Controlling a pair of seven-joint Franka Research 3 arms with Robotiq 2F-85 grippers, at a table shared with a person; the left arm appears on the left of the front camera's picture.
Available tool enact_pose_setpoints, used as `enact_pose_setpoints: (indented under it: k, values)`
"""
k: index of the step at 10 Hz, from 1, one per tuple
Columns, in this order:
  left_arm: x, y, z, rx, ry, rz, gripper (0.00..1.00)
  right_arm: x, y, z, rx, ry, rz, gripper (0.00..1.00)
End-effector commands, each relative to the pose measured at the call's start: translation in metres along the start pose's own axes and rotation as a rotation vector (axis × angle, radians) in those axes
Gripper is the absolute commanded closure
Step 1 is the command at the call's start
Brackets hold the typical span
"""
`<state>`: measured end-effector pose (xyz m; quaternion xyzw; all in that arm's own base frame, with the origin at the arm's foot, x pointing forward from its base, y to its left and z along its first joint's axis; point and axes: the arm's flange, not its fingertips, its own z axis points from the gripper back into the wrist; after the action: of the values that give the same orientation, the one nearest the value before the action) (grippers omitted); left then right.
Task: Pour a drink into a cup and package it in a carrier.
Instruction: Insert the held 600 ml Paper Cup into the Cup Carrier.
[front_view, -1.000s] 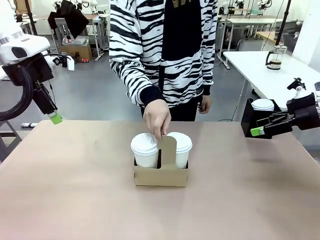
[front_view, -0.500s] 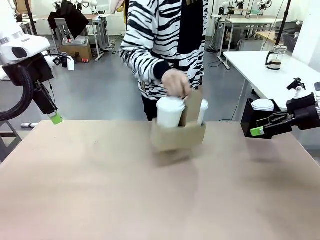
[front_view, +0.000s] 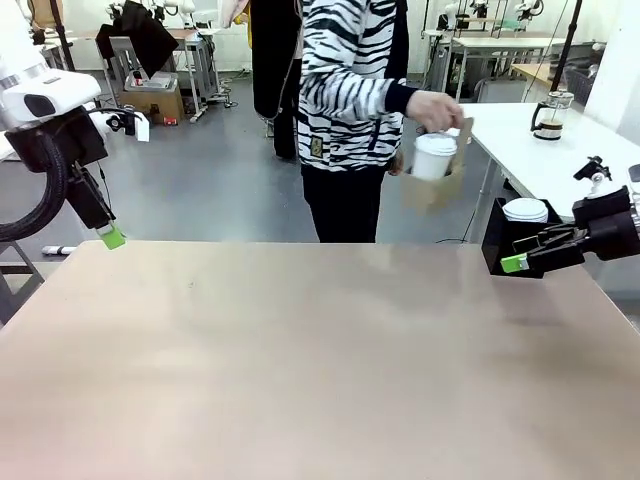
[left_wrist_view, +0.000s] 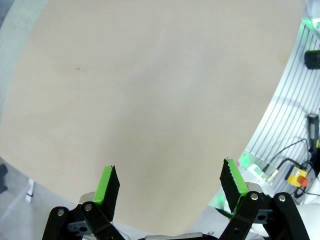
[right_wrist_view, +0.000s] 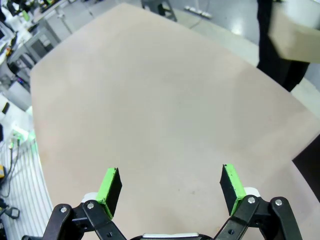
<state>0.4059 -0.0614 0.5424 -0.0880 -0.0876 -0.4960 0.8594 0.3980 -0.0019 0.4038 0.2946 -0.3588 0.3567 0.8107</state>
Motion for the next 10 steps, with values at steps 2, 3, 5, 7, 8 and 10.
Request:
enact_pose_setpoints:
  k: [2,3,5,7,8,10]
  values:
    - [-0.0002,0.0002,0.0012,0.016,0.009,0.014,0.00,-0.0034,-0.0018,-0.0012,0.004,-0.031,0.017,0.00]
    - [-0.0002,0.0002,0.0012,0.016,0.009,0.014,0.00,-0.0034,-0.0018,-0.0012,0.004,-0.031,0.017,0.00]
    - [-0.0002,0.0002,0.0012,0.016,0.009,0.014,0.00,-0.0034,-0.0018,-0.0012,0.004,-0.031,0.017,0.00]
    - [-0.0002,0.0002,0.0012,0.016,0.009,0.014,0.00,-0.0034,-0.0018,-0.0012,0.004,-0.031,0.017,0.00]
    - [-0.0002,0.0002,0.0012,0.016,0.009,0.014,0.00,-0.0034,-0.0018,-0.0012,0.004,-0.031,0.017,0.00]
    - [-0.0002,0.0002,0.0012,0.016,0.009,0.014,0.00,-0.0034,-0.0018,-0.0012,0.004,-0.031,0.017,0.00]
